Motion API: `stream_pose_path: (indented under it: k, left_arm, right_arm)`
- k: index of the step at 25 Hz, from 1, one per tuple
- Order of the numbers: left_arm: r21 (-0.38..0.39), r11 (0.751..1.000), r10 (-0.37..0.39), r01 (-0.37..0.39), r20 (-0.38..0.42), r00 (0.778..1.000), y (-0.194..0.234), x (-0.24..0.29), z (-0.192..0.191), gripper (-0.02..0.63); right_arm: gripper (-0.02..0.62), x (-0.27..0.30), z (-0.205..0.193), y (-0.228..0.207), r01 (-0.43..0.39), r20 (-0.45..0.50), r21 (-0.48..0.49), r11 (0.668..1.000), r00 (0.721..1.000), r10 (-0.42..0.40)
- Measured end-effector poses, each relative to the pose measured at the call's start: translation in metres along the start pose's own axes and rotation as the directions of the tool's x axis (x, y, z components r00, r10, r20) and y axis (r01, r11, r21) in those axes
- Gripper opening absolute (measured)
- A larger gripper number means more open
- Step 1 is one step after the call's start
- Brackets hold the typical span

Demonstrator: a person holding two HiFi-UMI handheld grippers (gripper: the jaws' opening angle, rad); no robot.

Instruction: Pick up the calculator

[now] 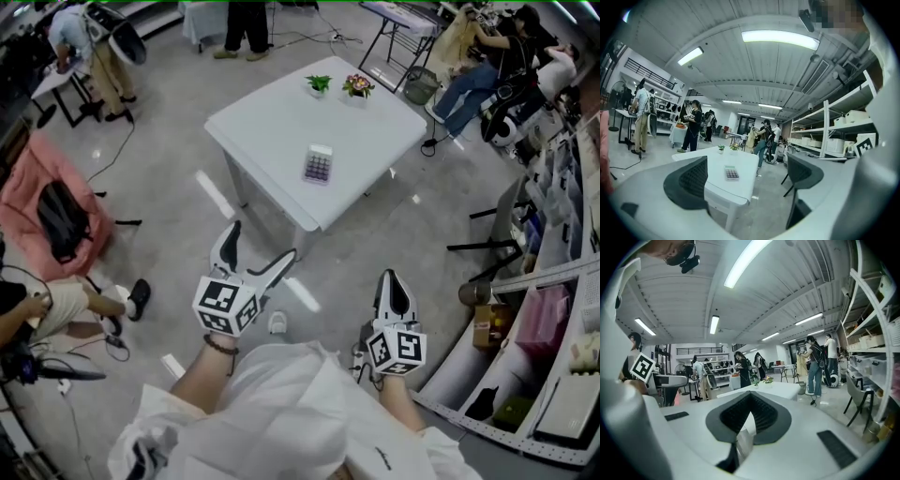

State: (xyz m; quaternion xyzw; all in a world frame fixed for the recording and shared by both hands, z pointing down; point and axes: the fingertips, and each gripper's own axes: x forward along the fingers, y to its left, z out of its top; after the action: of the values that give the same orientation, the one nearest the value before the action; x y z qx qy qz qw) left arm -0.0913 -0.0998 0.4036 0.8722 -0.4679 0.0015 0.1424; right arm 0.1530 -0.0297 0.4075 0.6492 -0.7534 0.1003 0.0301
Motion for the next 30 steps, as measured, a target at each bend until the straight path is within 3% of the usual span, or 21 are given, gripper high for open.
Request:
stream_pose_path:
  k: [9, 21, 30]
  left_arm:
    - [0.005, 1.000, -0.028, 0.028, -0.020, 0.999, 0.042, 0.040, 0.010, 0.511]
    - [-0.002, 1.000, -0.028, 0.028, -0.041, 0.999, 0.044, 0.085, 0.006, 0.511]
    - [0.010, 1.000, 0.003, -0.002, -0.093, 0.996, 0.036, 0.164, 0.006, 0.511]
  right_arm:
    - [0.017, 0.056, 0.007, 0.012, 0.027, -0.003, 0.007, 1.000, 1.000, -0.027]
    - [0.017, 0.100, 0.004, 0.001, -0.002, -0.025, 0.011, 1.000, 1.000, 0.002]
    - [0.017, 0.166, 0.017, -0.032, -0.048, -0.025, 0.021, 0.999, 0.999, 0.048]
